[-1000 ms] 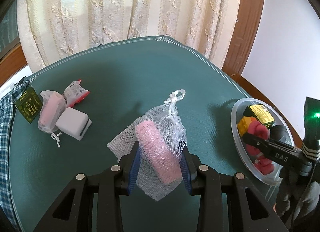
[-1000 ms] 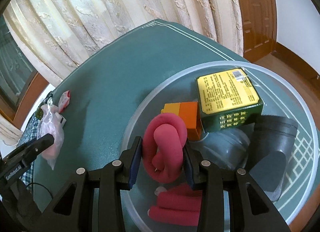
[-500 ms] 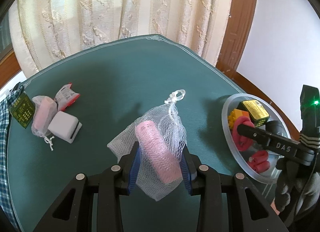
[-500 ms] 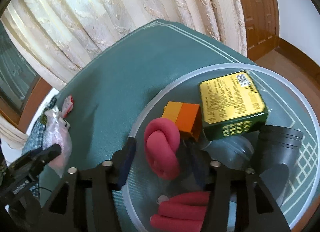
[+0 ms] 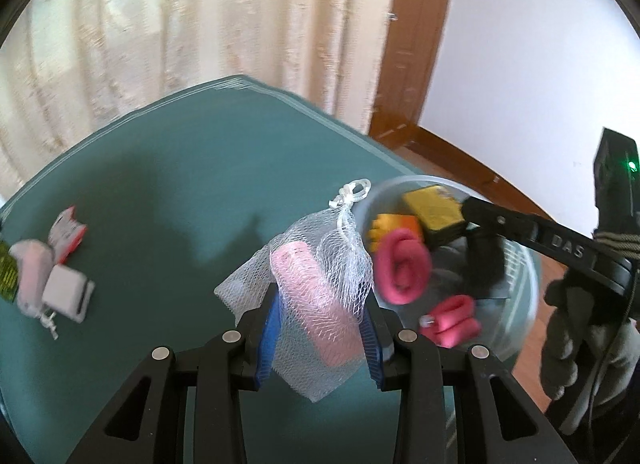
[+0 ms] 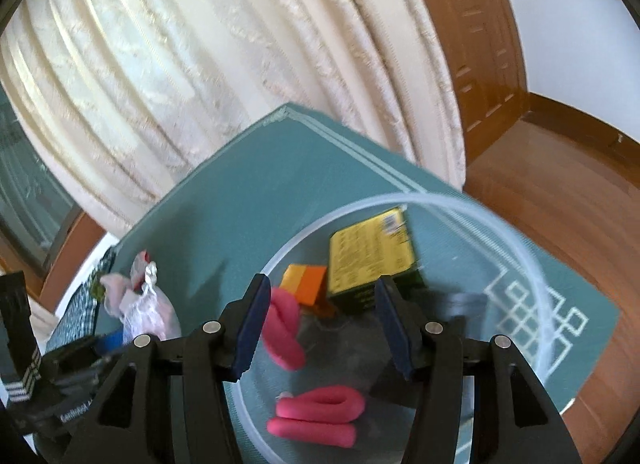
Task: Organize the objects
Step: 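Lower the mesh-bagged roller into the bowl and open the left gripper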
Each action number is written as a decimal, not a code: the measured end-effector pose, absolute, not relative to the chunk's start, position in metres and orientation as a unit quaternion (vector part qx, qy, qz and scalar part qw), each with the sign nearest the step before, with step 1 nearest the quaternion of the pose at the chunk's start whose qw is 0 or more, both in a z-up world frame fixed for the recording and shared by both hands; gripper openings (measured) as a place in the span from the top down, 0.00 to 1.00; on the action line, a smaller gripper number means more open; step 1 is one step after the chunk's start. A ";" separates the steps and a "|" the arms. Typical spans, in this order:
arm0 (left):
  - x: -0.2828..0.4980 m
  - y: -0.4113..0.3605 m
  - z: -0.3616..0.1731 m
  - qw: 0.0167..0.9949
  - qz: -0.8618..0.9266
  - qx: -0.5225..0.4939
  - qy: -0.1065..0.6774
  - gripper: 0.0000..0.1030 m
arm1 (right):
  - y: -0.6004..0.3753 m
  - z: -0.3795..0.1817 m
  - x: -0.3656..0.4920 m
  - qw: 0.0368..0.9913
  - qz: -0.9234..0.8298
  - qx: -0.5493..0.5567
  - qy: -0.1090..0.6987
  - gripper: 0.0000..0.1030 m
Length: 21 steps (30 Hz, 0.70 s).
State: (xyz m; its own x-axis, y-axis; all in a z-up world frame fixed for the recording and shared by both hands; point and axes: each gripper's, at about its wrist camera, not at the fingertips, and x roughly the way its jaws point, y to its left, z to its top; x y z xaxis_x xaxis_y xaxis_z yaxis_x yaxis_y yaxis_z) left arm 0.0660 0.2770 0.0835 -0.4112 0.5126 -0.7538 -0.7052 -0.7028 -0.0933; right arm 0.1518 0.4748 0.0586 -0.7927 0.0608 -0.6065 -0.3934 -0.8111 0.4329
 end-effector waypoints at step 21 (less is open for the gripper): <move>0.077 0.356 0.066 0.455 0.773 -0.426 0.119 0.35 | 0.509 0.060 0.182 0.160 0.901 -0.273 0.296 0.46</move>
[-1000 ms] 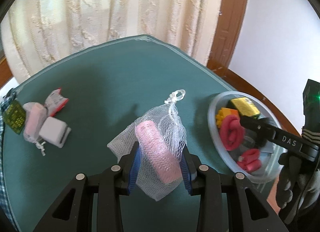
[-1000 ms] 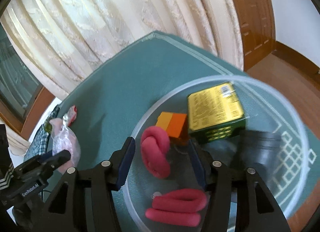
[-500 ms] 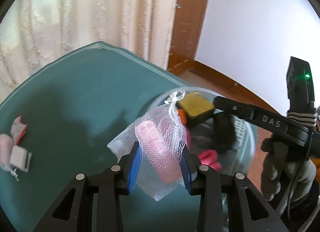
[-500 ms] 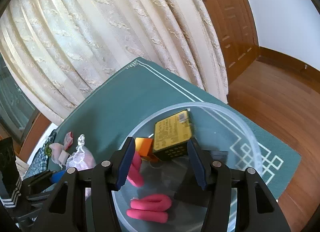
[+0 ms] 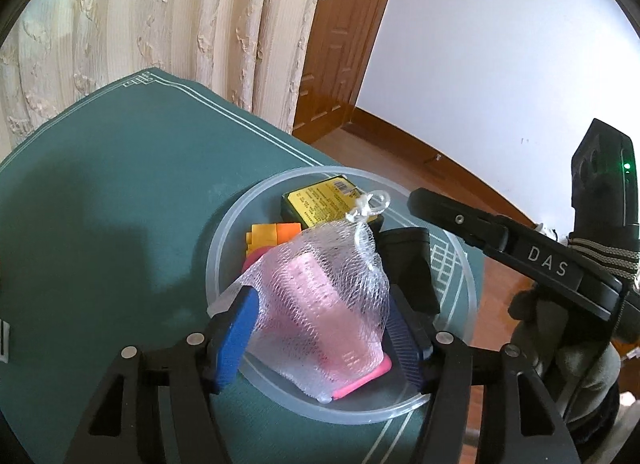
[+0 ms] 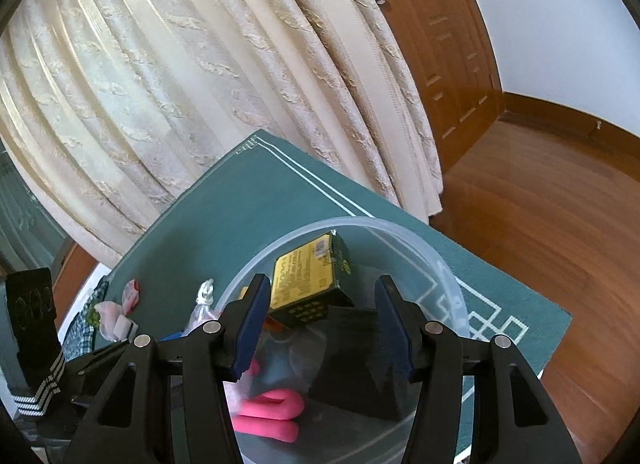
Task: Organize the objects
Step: 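Lower the mesh-bagged roller into the bowl and open the left gripper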
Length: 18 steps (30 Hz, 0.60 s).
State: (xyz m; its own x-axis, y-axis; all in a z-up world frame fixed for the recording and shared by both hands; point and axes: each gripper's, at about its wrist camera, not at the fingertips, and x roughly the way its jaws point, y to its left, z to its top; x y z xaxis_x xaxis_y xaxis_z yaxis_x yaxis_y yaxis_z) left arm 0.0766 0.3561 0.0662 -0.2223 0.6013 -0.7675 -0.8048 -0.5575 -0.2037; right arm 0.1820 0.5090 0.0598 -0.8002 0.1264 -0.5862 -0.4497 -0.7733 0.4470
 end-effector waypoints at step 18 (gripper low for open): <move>0.079 0.336 0.077 0.445 0.794 -0.399 0.112 0.24 | 0.502 0.066 0.183 0.154 0.908 -0.266 0.285 0.46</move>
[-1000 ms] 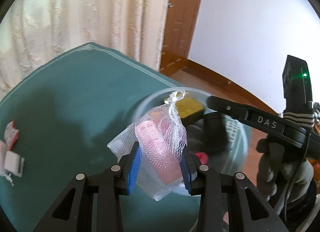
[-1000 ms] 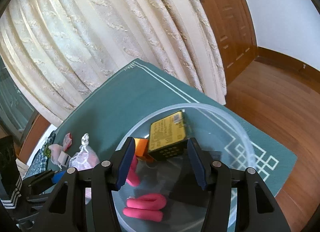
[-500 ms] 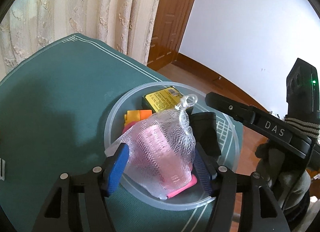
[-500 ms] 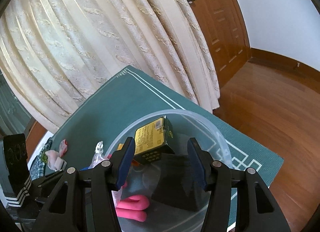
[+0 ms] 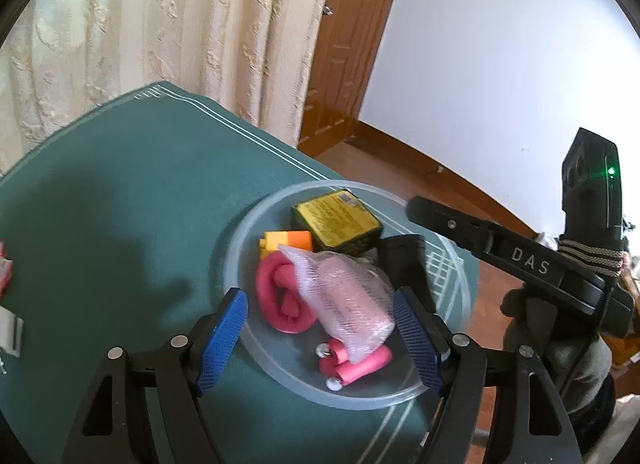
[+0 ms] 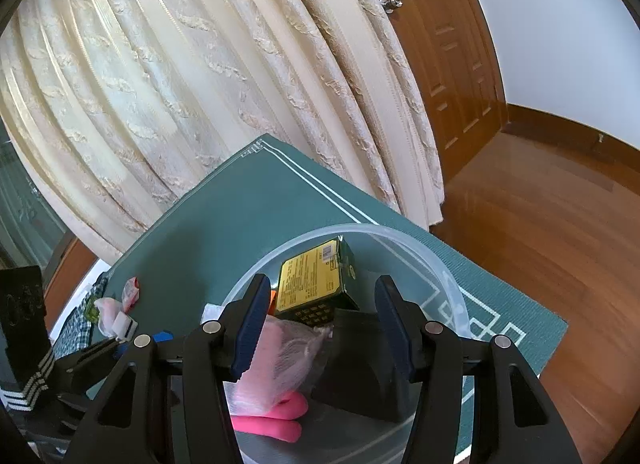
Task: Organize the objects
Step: 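Lower the mesh-bagged roller into the bowl and open the left gripper, then withdraw both grippers from the bowl back over the remaining items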
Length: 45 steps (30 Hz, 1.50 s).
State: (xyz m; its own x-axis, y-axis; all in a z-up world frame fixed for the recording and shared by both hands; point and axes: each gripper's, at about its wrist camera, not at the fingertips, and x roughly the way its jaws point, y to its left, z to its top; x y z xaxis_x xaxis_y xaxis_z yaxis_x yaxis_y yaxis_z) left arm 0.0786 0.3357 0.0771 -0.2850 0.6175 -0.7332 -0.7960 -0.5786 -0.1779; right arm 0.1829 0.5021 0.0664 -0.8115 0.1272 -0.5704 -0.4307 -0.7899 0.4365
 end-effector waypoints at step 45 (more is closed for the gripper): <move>0.024 0.215 0.065 0.263 0.868 -0.419 0.042 0.05 | 0.410 0.074 0.126 0.053 0.921 -0.294 0.249 0.33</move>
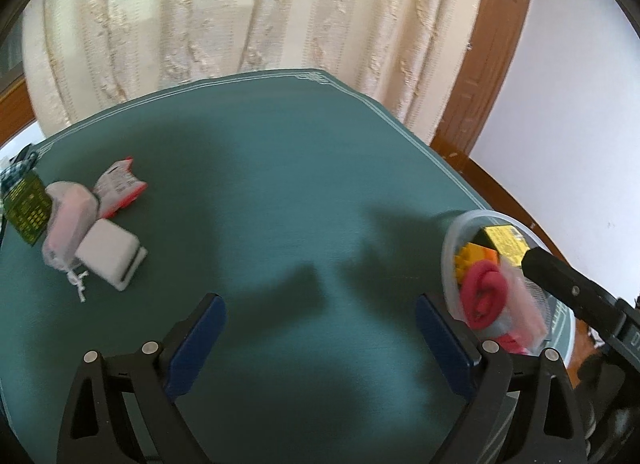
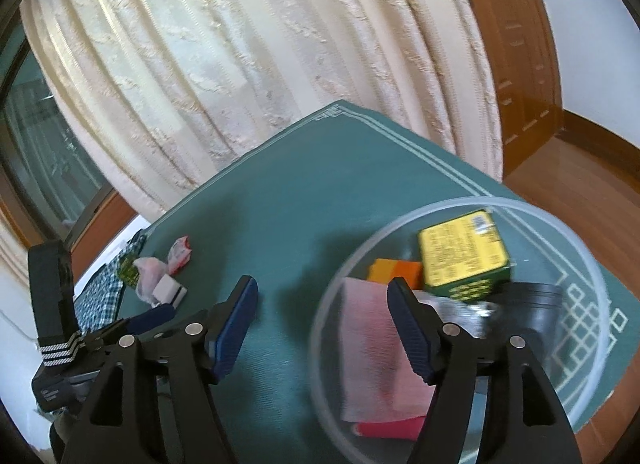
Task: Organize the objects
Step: 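Withdraw both grippers from the bowl back over the remaining items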
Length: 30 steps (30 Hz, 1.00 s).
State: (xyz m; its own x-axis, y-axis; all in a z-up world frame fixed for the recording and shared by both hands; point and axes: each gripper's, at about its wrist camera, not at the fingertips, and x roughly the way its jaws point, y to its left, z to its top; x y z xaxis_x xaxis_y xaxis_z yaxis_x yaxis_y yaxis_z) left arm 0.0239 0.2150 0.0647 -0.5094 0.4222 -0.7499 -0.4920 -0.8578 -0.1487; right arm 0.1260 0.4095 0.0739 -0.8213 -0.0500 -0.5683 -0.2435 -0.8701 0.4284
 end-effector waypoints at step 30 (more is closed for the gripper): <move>-0.033 0.057 0.054 0.123 0.898 -0.419 -0.047 0.05 | 0.278 0.042 0.026 -0.072 0.906 -0.386 0.160 0.32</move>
State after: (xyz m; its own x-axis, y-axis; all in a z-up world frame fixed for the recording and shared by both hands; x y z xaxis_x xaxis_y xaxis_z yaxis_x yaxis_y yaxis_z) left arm -0.0335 0.0566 0.0539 -0.6184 0.2602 -0.7415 -0.1810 -0.9654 -0.1877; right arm 0.0263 0.2781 0.0424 -0.6915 -0.2534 -0.6765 0.0060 -0.9385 0.3453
